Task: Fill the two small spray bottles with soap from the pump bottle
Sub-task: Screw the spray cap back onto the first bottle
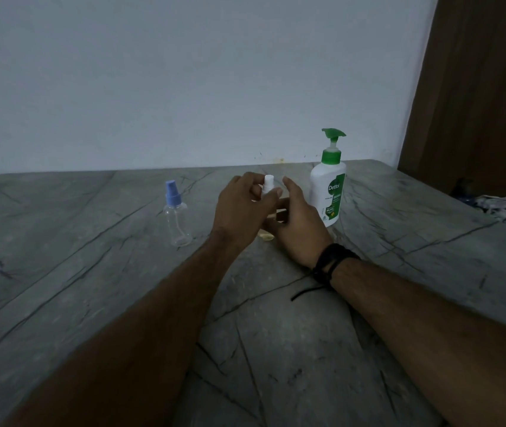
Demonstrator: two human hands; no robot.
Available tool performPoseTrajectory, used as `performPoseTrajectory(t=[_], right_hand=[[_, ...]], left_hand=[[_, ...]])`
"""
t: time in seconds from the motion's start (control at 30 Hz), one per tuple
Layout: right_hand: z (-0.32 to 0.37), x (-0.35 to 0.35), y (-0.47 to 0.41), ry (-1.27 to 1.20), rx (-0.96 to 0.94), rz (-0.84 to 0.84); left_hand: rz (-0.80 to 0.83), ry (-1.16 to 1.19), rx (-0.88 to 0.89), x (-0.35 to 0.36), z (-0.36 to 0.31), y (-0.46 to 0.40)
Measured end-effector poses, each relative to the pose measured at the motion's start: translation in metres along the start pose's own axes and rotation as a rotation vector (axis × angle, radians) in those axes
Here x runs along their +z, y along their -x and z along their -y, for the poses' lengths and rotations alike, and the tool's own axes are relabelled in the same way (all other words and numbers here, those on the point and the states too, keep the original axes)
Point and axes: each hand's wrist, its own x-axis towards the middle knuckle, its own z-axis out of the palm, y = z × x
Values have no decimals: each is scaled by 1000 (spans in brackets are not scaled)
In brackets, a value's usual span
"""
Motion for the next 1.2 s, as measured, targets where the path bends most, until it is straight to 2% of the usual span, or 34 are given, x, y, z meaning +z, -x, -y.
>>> performPoseTrajectory(t=[0.13, 0.43, 0.57, 0.7, 0.9, 1.2], right_hand=[[0, 0, 1, 38, -2, 9], [1, -1, 0, 10, 5, 2], [1, -2, 1, 8, 17, 3], [2, -1, 1, 39, 17, 13], [2, -1, 0, 48, 28, 11], [-1, 0, -2, 55, 18, -9]], left_hand=[[12, 64, -14, 0, -2, 4], [-2, -48, -2, 0, -5, -1], [43, 91, -50, -3, -4, 3], [85, 79, -26, -3, -5, 4], [18, -36, 3, 1, 0, 1], [44, 62, -26, -2, -3, 5]])
